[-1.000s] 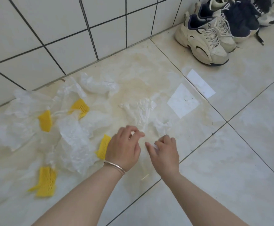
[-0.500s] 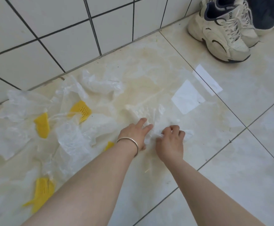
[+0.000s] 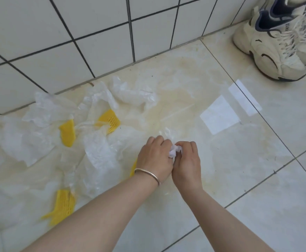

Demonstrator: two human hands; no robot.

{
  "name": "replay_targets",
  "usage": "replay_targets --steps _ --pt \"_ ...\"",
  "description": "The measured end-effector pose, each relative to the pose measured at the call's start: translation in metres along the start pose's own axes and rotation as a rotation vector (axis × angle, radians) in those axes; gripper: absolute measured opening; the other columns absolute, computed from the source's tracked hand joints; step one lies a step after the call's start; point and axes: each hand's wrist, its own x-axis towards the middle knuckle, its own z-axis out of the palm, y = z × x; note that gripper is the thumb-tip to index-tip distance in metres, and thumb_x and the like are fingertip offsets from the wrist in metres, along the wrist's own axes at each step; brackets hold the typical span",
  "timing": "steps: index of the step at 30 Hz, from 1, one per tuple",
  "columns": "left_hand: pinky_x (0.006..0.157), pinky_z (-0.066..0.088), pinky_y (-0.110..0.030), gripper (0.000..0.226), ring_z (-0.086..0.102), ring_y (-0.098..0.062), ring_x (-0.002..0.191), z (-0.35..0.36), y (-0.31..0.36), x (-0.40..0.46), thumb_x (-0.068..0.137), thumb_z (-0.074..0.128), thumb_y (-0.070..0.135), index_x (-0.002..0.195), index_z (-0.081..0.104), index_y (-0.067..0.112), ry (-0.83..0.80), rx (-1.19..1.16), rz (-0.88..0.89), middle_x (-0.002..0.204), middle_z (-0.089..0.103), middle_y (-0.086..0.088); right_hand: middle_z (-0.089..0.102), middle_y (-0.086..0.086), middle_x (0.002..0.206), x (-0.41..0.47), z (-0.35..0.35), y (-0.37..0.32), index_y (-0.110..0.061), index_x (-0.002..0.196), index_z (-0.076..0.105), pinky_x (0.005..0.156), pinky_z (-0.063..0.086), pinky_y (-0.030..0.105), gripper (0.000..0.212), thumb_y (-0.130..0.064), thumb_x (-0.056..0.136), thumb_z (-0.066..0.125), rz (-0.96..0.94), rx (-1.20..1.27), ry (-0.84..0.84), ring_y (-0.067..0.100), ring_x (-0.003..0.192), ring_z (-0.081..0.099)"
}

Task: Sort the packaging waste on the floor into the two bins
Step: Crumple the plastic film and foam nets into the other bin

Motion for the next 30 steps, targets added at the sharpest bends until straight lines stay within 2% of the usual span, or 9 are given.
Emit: replay_targets --steps 4,6,8,11,15,19,23,27,30 --pt "0.056 0.048 -0.032 0.033 0.055 -0.032 0.078 -0.046 -0.022 0.007 0.075 0.043 0.035 0.066 0.063 0.010 0.194 -0.144 -0.105 0.087 0.060 -0.009 0.039 -0.003 0.101 0.014 0.008 -0.057 -0.001 0.096 0.057 0.067 0.035 -0.002 0.017 -0.001 0.093 0.041 -0.126 0.136 0.026 -0.019 0.081 0.045" --pt "0.063 0.047 -0.030 0.040 0.056 -0.027 0.079 -0.068 -0.035 0.013 0.073 0.045 0.038 0.075 0.066 0.004 0.225 -0.293 -0.200 0.093 0.060 -0.009 0.041 -0.003 0.103 0.024 0.015 -0.083 -0.001 0.096 0.059 0.069 0.033 -0.004 0.019 0.003 0.092 0.040 -0.185 0.166 0.020 -0.012 0.082 0.047" --pt "0.061 0.038 -0.023 0.039 0.052 -0.021 0.071 -0.085 -0.049 0.020 0.071 0.048 0.039 0.070 0.062 0.003 0.255 -0.422 -0.311 0.082 0.055 -0.004 0.049 -0.003 0.099 0.036 0.024 -0.104 -0.006 0.099 0.059 0.068 0.033 -0.004 0.021 0.001 0.092 0.040 -0.201 0.186 -0.035 -0.005 0.080 0.049" --pt "0.057 0.023 -0.019 0.020 0.041 -0.020 0.066 -0.105 -0.074 0.027 0.074 0.061 0.018 0.064 0.046 0.013 0.357 -0.420 -0.399 0.068 0.041 0.003 0.053 -0.004 0.101 0.056 0.040 -0.124 -0.013 0.109 0.055 0.064 0.035 0.001 0.019 -0.009 0.093 0.047 -0.179 0.189 -0.105 0.007 0.085 0.050" --pt "0.071 0.028 -0.017 0.017 0.045 -0.019 0.086 -0.114 -0.125 0.039 0.080 0.056 0.009 0.095 0.050 0.014 0.412 -0.459 -0.640 0.103 0.052 -0.007 0.041 0.003 0.126 0.096 0.056 -0.129 -0.024 0.134 0.039 0.076 0.028 0.011 0.049 -0.018 0.090 0.059 -0.056 0.084 -0.109 0.015 0.107 0.047" --pt "0.092 0.038 -0.028 0.043 0.050 -0.025 0.118 -0.107 -0.171 0.057 0.086 0.051 0.020 0.129 0.047 0.022 0.232 -0.458 -0.862 0.133 0.048 -0.008 0.026 0.005 0.145 0.127 0.076 -0.125 -0.030 0.147 0.019 0.087 0.036 0.025 0.071 -0.025 0.089 0.061 0.104 0.051 -0.192 0.022 0.128 0.041" --pt "0.106 0.034 -0.032 0.063 0.043 -0.026 0.131 -0.094 -0.188 0.076 0.088 0.056 0.040 0.144 0.030 0.029 -0.006 -0.459 -0.849 0.145 0.039 -0.007 0.021 0.006 0.149 0.139 0.101 -0.123 -0.031 0.149 0.013 0.090 0.042 0.033 0.076 -0.034 0.089 0.060 0.218 0.016 -0.306 0.027 0.130 0.040" --pt "0.108 0.033 -0.031 0.068 0.041 -0.025 0.132 -0.082 -0.191 0.092 0.088 0.057 0.039 0.147 0.023 0.032 -0.085 -0.439 -0.817 0.147 0.034 -0.007 0.022 0.006 0.148 0.147 0.112 -0.116 -0.031 0.149 0.011 0.094 0.042 0.035 0.078 -0.034 0.089 0.060 0.229 -0.028 -0.339 0.028 0.128 0.043" --pt "0.099 0.041 -0.030 0.058 0.050 -0.027 0.124 -0.078 -0.186 0.101 0.088 0.056 0.038 0.141 0.036 0.031 -0.169 -0.406 -0.788 0.141 0.048 -0.004 0.031 0.007 0.143 0.149 0.115 -0.111 -0.030 0.148 0.017 0.093 0.041 0.033 0.071 -0.032 0.089 0.059 0.212 -0.057 -0.390 0.027 0.128 0.043"
